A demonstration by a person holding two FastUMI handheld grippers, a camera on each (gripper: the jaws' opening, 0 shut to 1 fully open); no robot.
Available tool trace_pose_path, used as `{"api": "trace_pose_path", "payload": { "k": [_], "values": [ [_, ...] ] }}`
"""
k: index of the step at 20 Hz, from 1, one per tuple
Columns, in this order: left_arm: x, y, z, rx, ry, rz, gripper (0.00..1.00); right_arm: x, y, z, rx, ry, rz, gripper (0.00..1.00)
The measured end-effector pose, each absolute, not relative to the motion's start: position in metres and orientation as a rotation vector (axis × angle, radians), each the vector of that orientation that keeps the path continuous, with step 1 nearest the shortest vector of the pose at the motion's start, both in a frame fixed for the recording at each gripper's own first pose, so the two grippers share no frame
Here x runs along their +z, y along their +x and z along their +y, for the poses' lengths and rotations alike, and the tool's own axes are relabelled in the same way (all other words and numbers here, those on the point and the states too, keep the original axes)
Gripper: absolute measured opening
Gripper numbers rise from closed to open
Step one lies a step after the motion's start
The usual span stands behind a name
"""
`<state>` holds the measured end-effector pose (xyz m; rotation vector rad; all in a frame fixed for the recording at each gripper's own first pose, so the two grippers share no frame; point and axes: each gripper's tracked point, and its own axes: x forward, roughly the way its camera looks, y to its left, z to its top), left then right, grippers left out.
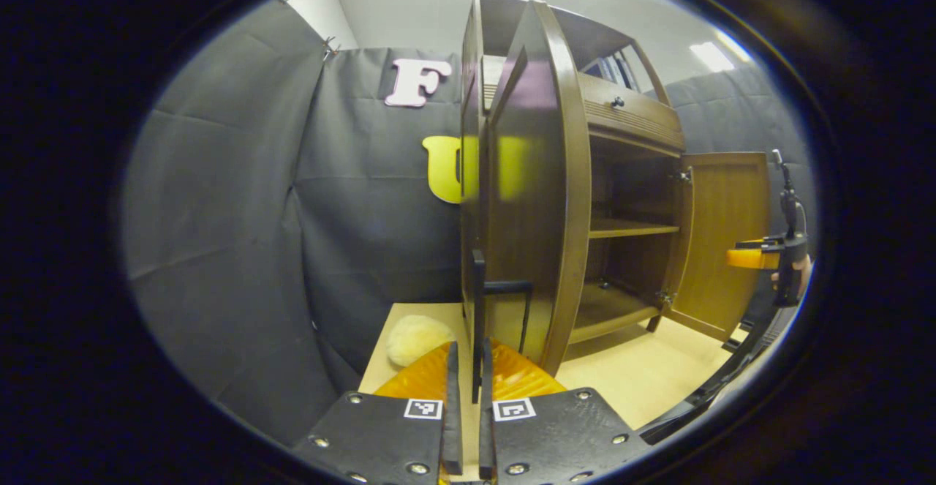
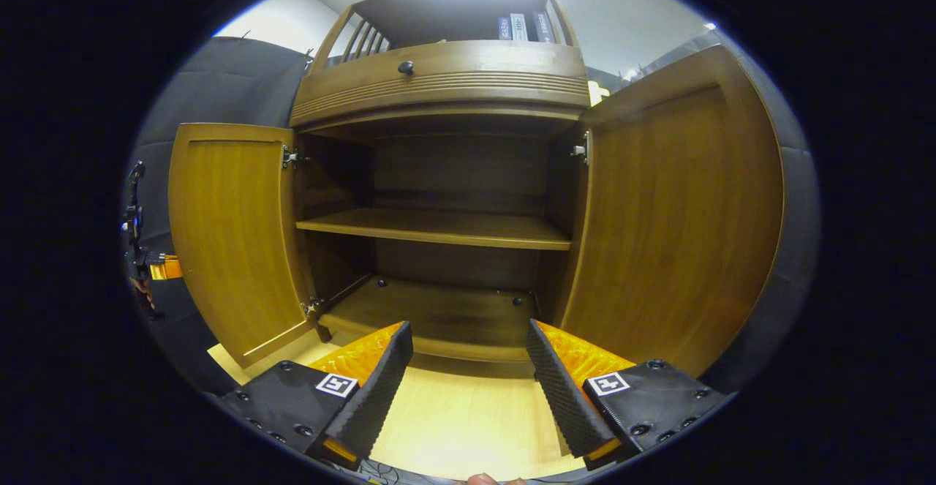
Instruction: Open the right door of the double-door shoe cabinet with the right hand, and open the left door with the left hand.
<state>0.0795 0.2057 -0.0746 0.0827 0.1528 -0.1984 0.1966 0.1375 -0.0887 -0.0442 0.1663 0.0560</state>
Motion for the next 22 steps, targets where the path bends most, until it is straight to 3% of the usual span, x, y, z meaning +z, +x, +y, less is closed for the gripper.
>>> {"api": "trace_pose_path", "payload": {
  "k": [2,7,8,15,22],
  "values": [
    [-0.064,0.067,0.209,-0.171,0.079,0.141,0.1,-0.084,0.195,0.128,0.033,-0.041,0.154,0.94],
    [-0.018,0.021,0.202,-0.092,0.092,0.066,0.1,-0.07,0.186,0.109,-0.009,-0.022,0.129,0.98],
    [-0.006,0.011,0.197,-0.081,0.089,0.043,0.1,-0.067,0.185,0.105,-0.016,-0.019,0.129,0.94],
    [0.042,-0.035,0.156,-0.022,0.016,-0.063,0.12,-0.052,0.168,0.097,-0.031,-0.022,0.117,0.94],
    [0.019,-0.035,0.112,0.077,-0.049,-0.029,0.97,-0.049,0.149,0.092,-0.021,-0.013,0.129,0.99]
  ]
}}
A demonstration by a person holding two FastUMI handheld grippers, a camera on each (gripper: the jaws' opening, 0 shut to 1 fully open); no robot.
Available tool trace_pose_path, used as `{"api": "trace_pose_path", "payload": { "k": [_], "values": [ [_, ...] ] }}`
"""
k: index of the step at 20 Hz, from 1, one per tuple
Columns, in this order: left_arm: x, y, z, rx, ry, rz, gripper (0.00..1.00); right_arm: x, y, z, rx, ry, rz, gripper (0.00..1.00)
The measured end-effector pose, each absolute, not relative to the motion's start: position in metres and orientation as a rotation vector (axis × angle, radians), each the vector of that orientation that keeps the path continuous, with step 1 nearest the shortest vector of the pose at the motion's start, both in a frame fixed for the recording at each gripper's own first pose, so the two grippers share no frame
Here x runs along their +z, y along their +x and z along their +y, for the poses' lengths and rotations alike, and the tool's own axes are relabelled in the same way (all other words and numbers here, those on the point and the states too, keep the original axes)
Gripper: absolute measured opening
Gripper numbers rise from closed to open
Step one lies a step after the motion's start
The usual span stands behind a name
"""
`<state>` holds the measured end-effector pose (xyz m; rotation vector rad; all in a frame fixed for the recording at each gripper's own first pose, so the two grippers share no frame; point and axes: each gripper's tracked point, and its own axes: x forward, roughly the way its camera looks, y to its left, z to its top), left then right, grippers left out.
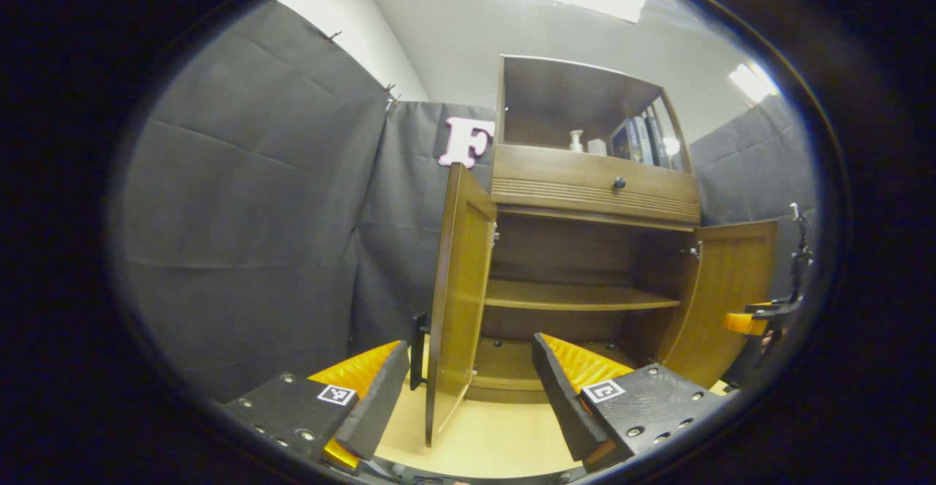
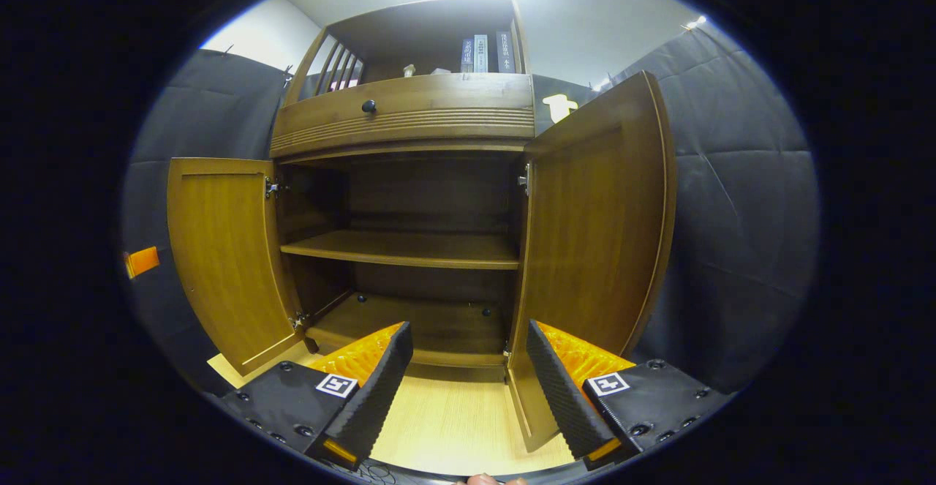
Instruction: Open the right door of the double-door shoe cabinet with the right hand, and open the left door with the left hand.
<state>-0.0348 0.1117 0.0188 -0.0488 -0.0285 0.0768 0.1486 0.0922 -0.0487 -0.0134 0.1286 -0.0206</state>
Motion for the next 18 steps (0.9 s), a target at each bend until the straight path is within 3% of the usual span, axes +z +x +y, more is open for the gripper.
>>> {"api": "trace_pose_path", "payload": {
  "k": [4,8,10,12,14,17,18],
  "values": [
    [0.007,-0.028,0.069,0.032,-0.019,-0.005,0.98,-0.045,0.142,0.089,-0.026,0.006,0.119,0.94],
    [0.003,-0.023,0.042,-0.006,0.027,0.011,0.98,-0.047,0.138,0.086,-0.038,0.02,0.118,0.98],
    [0.004,-0.023,0.035,-0.016,0.036,0.01,0.98,-0.044,0.136,0.083,-0.051,0.026,0.112,0.94],
    [0.006,-0.022,0.033,-0.011,0.04,0.003,0.98,-0.039,0.134,0.079,-0.067,0.029,0.094,0.98],
    [0.008,-0.021,0.035,0.003,0.049,-0.008,0.98,-0.039,0.131,0.075,-0.076,0.028,0.089,0.94],
    [0.014,-0.02,0.039,0.02,0.081,-0.026,0.97,-0.041,0.13,0.072,-0.084,0.027,0.096,0.99],
    [0.014,-0.019,0.041,0.022,0.088,-0.031,0.97,-0.039,0.13,0.073,-0.086,0.026,0.093,0.94]
  ]
}}
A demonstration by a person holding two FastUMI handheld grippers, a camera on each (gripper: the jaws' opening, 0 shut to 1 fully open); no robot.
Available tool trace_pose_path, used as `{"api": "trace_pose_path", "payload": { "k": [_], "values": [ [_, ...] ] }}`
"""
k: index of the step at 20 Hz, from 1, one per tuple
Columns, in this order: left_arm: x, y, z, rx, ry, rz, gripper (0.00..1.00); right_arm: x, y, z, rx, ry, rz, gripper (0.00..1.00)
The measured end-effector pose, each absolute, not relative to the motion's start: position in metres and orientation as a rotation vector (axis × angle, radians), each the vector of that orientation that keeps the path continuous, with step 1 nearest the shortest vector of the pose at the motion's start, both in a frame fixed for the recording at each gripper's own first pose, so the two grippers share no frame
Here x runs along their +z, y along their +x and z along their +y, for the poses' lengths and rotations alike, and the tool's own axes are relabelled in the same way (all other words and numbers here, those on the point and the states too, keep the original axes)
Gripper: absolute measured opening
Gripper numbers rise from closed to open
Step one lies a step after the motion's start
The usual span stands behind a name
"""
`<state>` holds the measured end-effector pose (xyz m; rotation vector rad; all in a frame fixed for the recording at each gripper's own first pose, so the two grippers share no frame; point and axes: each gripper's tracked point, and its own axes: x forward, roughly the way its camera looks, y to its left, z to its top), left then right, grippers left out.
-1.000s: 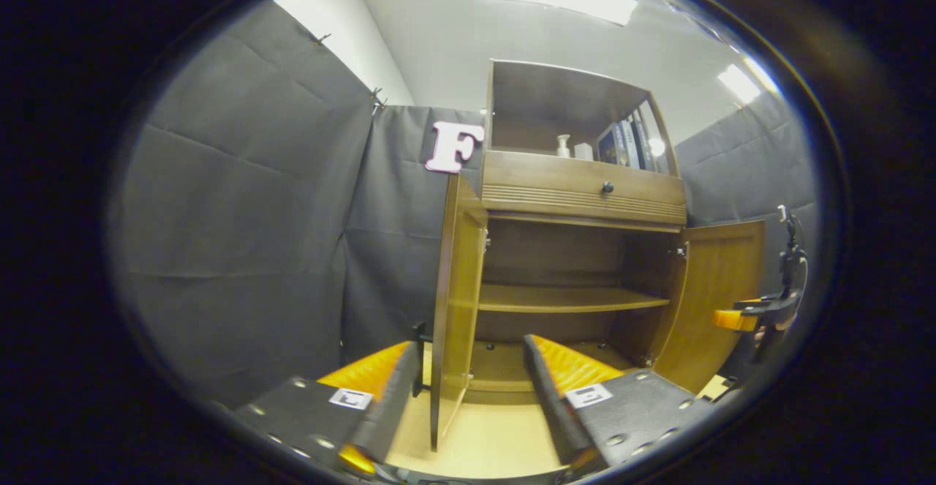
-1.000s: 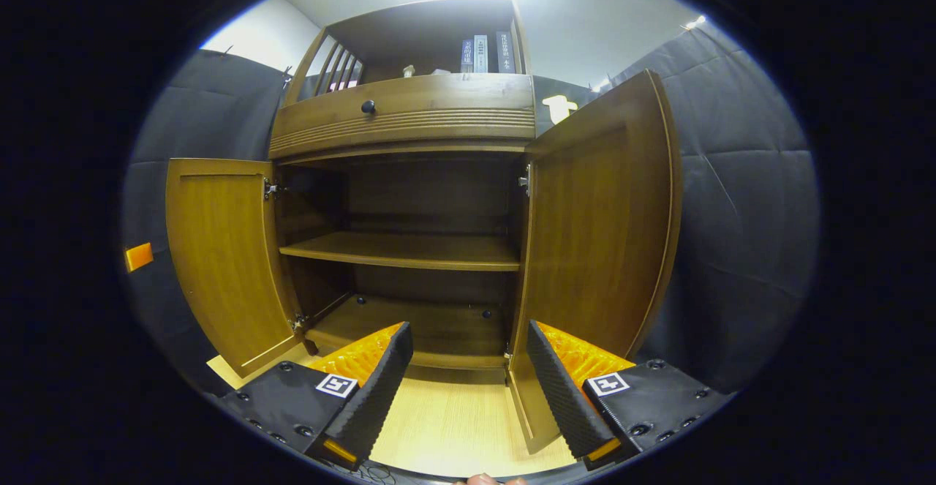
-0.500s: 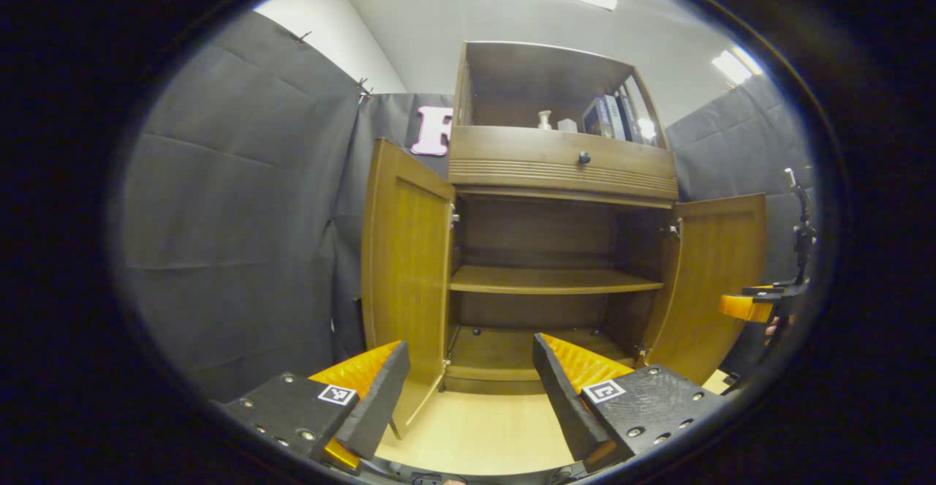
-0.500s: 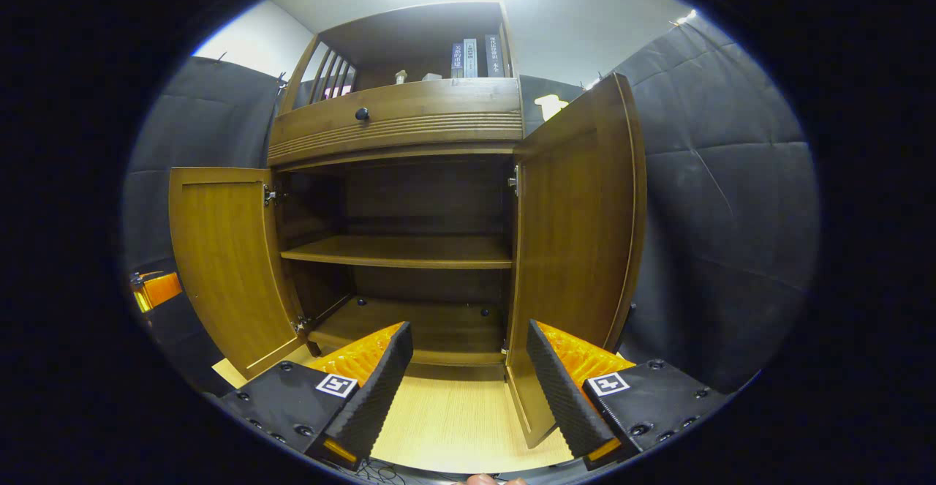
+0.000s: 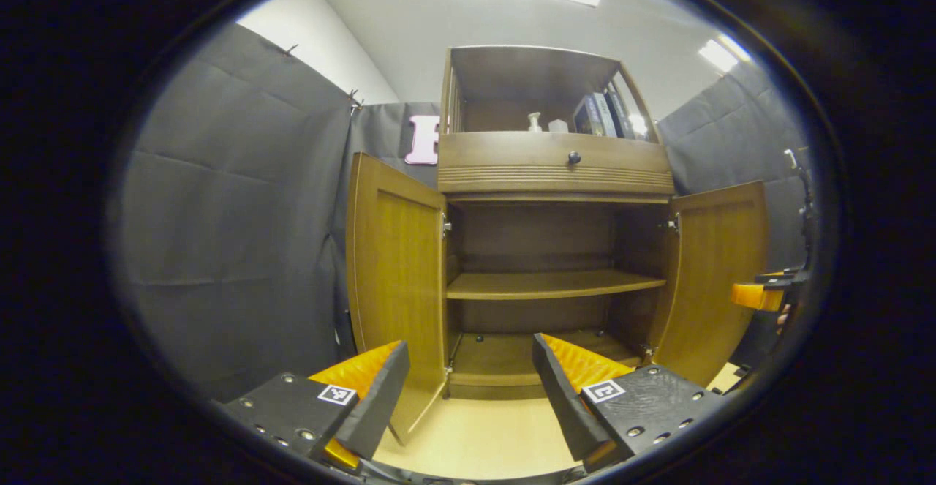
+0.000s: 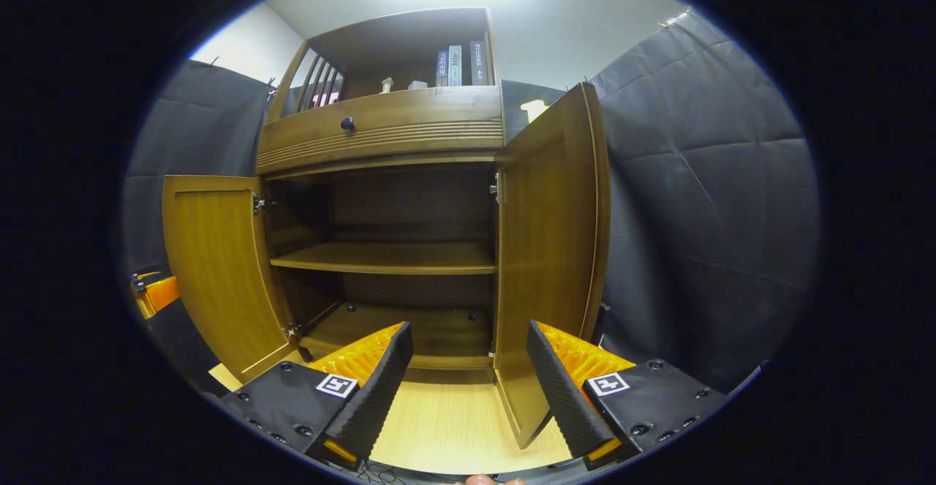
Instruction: Open the right door of the double-door shoe cabinet with the right hand, and open the left door with the left hand.
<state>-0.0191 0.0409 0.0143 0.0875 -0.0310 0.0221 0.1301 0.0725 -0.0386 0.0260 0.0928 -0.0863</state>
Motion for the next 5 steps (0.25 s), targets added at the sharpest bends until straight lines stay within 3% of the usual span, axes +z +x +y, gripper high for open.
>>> {"api": "trace_pose_path", "payload": {
  "k": [1,5],
  "values": [
    [0.016,-0.016,0.043,0.023,0.1,-0.045,0.97,-0.037,0.131,0.072,-0.091,0.024,0.087,0.98],
    [0.018,0.004,0.039,0.01,0.151,-0.074,0.98,-0.025,0.145,0.08,-0.099,0.04,0.081,0.98]
  ]
}}
